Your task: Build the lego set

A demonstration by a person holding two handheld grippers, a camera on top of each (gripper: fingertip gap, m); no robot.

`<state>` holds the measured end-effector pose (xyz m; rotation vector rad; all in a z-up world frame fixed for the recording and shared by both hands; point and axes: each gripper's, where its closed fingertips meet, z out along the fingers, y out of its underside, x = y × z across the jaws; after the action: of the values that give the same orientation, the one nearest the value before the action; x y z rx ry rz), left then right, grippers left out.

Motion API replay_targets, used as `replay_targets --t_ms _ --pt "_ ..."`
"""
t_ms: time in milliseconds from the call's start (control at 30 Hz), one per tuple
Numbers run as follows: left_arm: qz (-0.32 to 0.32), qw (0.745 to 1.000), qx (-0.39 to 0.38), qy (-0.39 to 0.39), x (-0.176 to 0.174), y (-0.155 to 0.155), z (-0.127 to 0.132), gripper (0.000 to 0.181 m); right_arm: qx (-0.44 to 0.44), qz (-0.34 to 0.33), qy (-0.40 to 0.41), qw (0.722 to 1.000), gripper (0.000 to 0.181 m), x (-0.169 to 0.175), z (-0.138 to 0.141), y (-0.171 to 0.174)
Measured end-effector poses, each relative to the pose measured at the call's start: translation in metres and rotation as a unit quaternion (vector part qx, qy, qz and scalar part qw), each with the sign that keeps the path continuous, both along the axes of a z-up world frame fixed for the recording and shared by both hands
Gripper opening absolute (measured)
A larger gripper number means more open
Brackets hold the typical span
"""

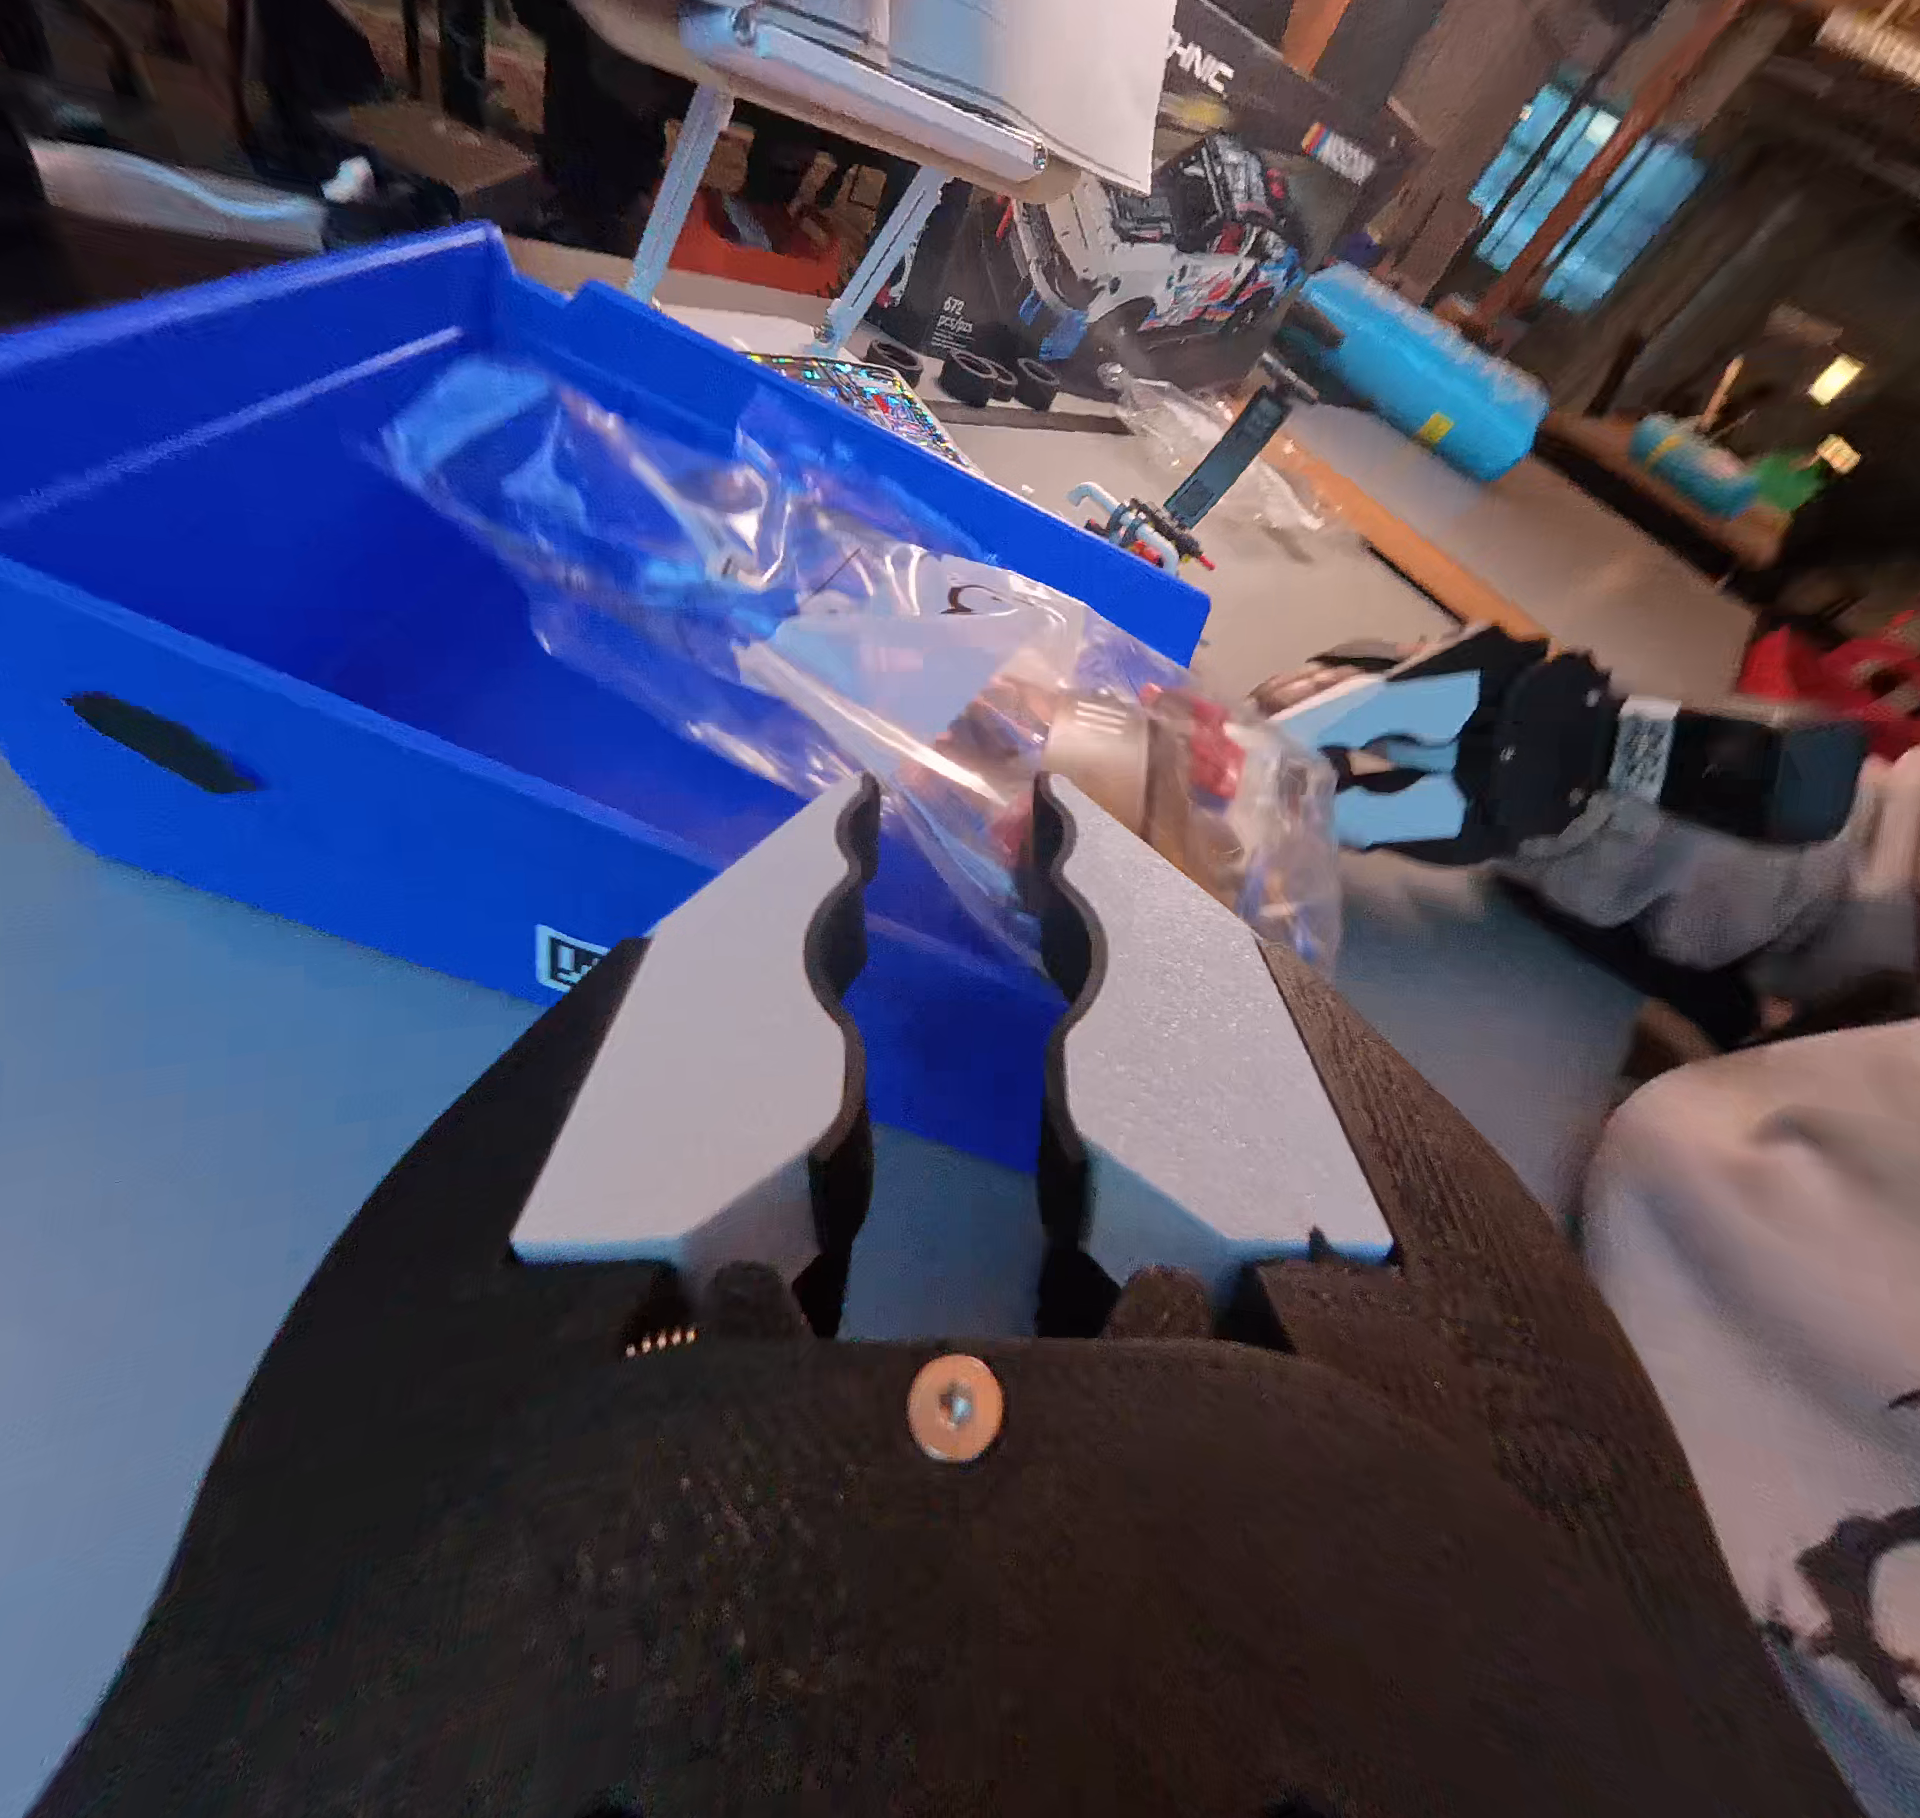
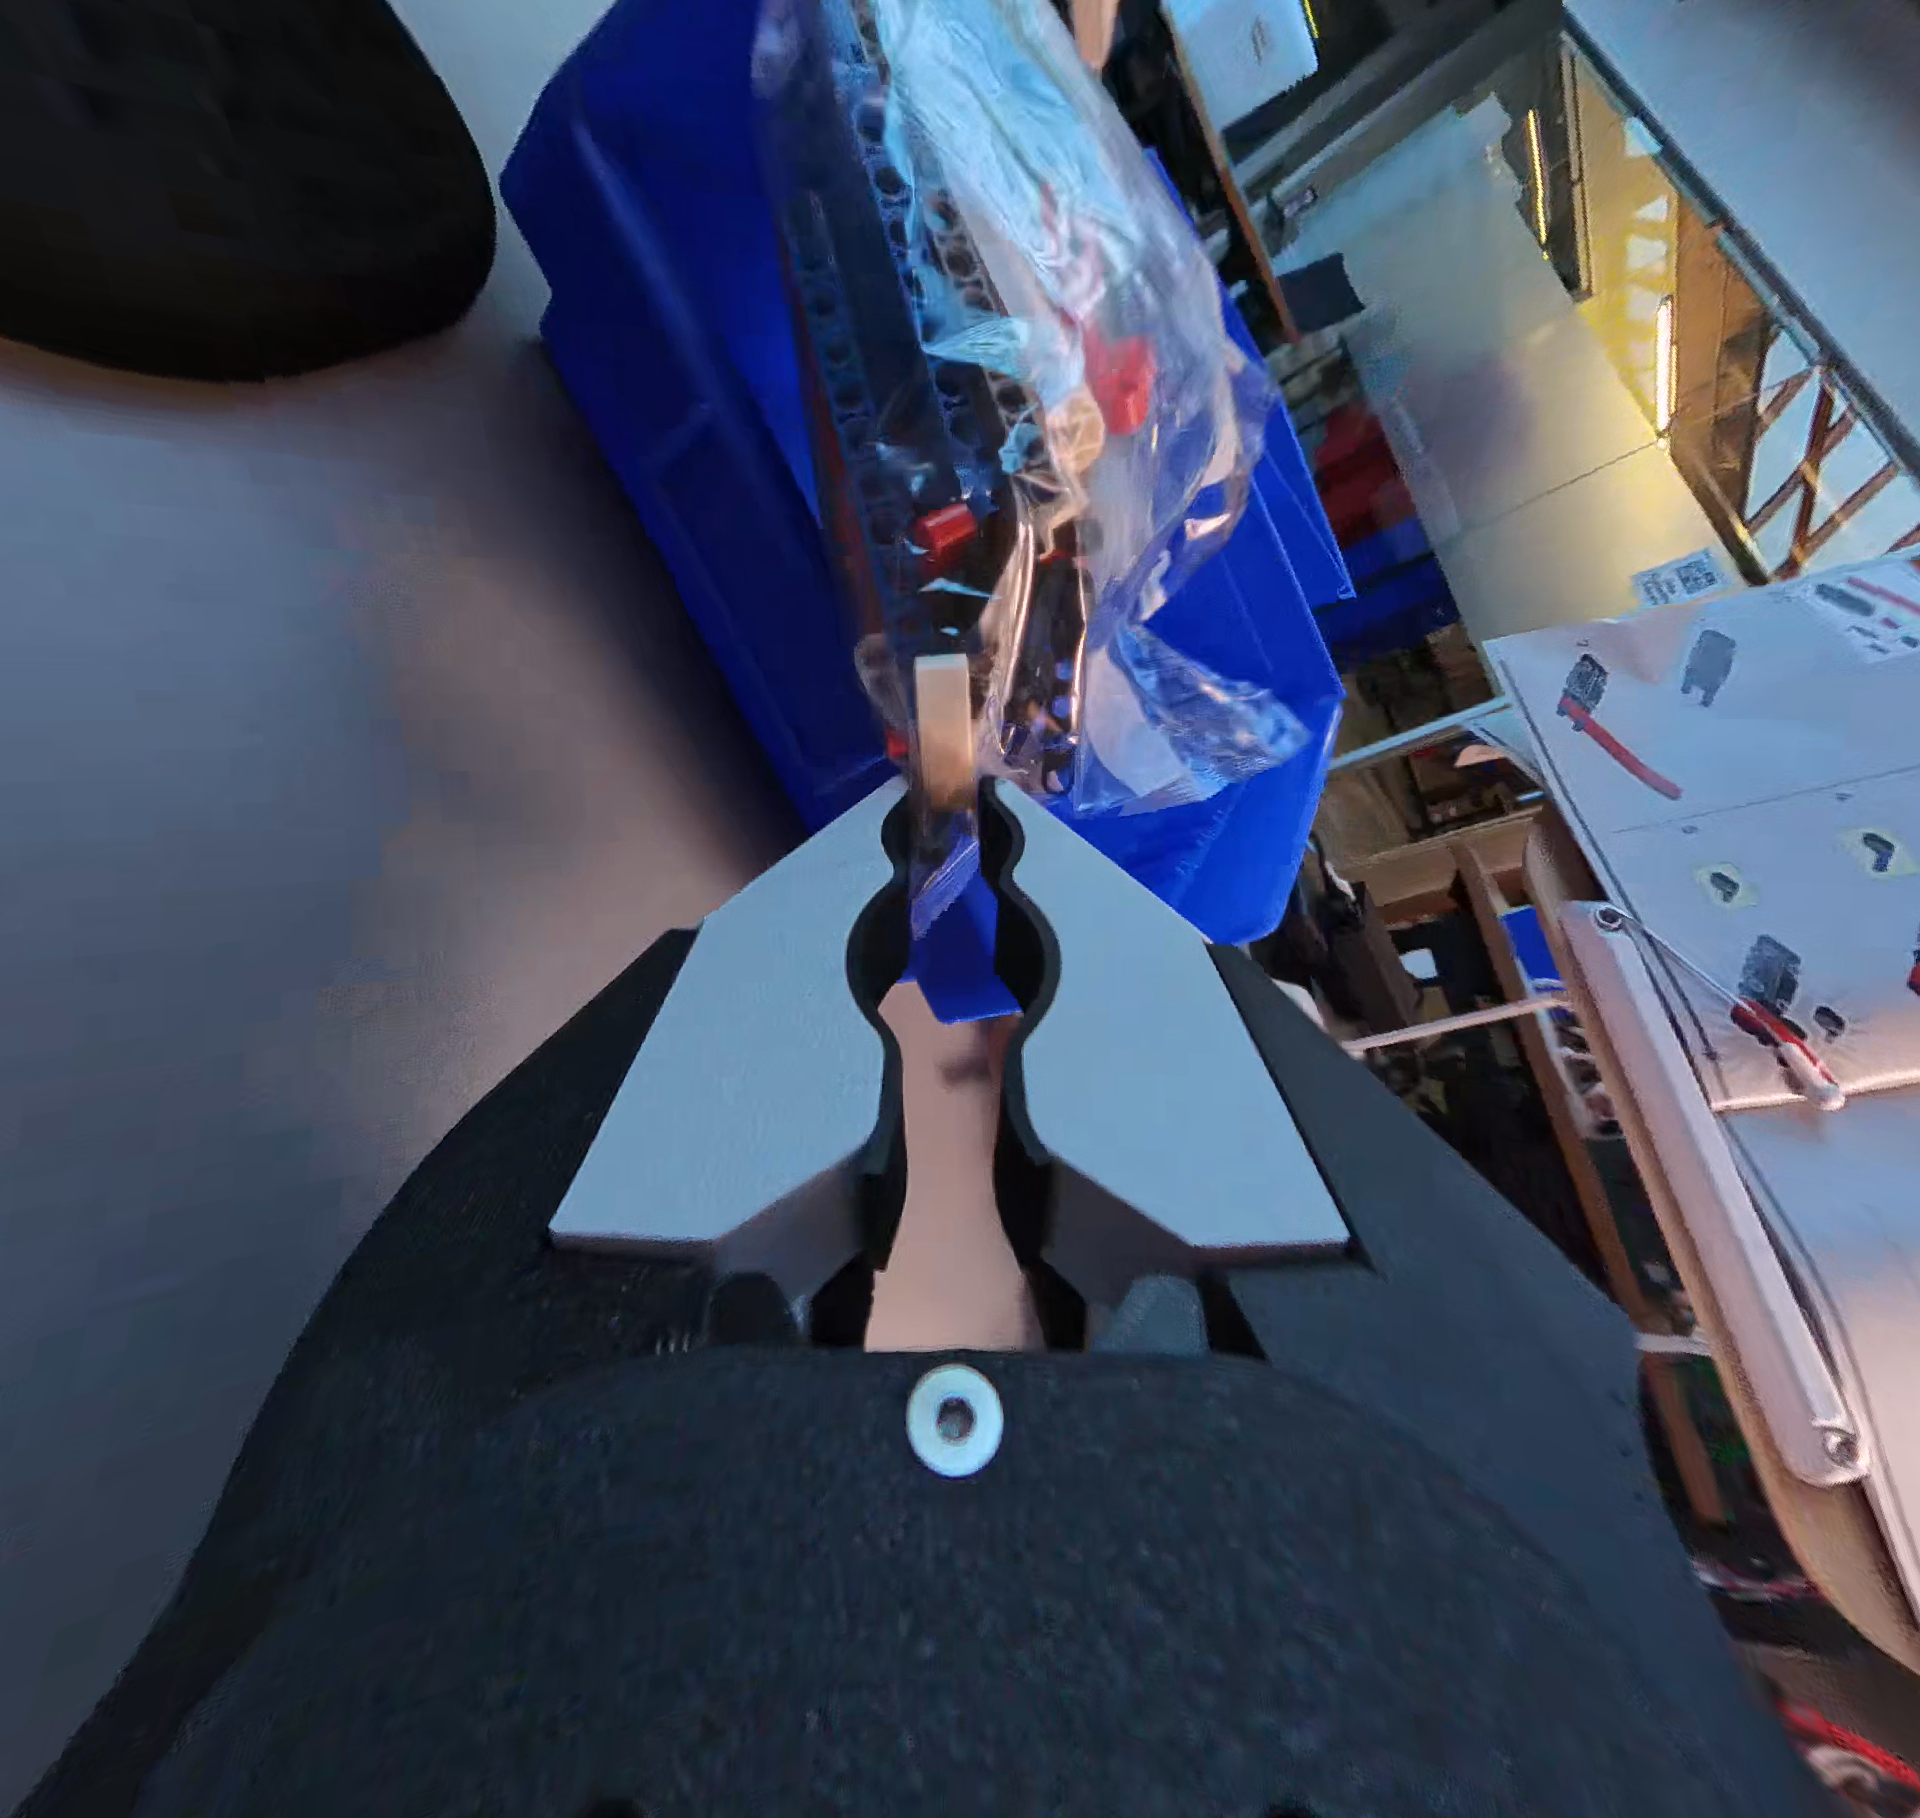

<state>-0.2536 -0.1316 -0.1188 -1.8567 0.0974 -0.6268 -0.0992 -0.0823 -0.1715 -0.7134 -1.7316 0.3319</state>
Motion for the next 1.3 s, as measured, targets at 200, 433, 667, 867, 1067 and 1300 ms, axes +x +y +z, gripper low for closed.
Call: replay_targets --t_ms 200,433,667,867,1067,1300 --pt "-0.129 0.966 0.123 0.188 0.037 -0.053 0.025 0.044 -0.145 0.022 0.005 0.989 0.004 0.022 0.023 0.012" --pt "-0.257 0.904 0.085 0.331 0.098 -0.079 -0.013 0.044 -0.235 0.013 0.019 0.972 0.005 0.023 0.046 0.016" --pt "-0.139 0.83 0.097 0.531 0.095 -0.058 -0.052 0.027 -0.282 -0.001 0.021 0.959 0.005 0.014 0.06 0.014" --pt "-0.004 0.852 0.149 0.502 0.075 -0.046 -0.001 0.0 -0.317 -0.015 0.019 0.948 0.005 0.007 0.078 0.023" --pt "0.027 0.914 0.17 0.367 0.029 -0.016 0.087 0.0 -0.337 -0.005 0.017 0.941 0.003 -0.014 0.123 0.037" --pt "0.026 0.934 0.157 0.318 -0.008 0.023 0.123 0.0 -0.338 -0.012 0.023 0.941 0.001 -0.032 0.153 0.051"
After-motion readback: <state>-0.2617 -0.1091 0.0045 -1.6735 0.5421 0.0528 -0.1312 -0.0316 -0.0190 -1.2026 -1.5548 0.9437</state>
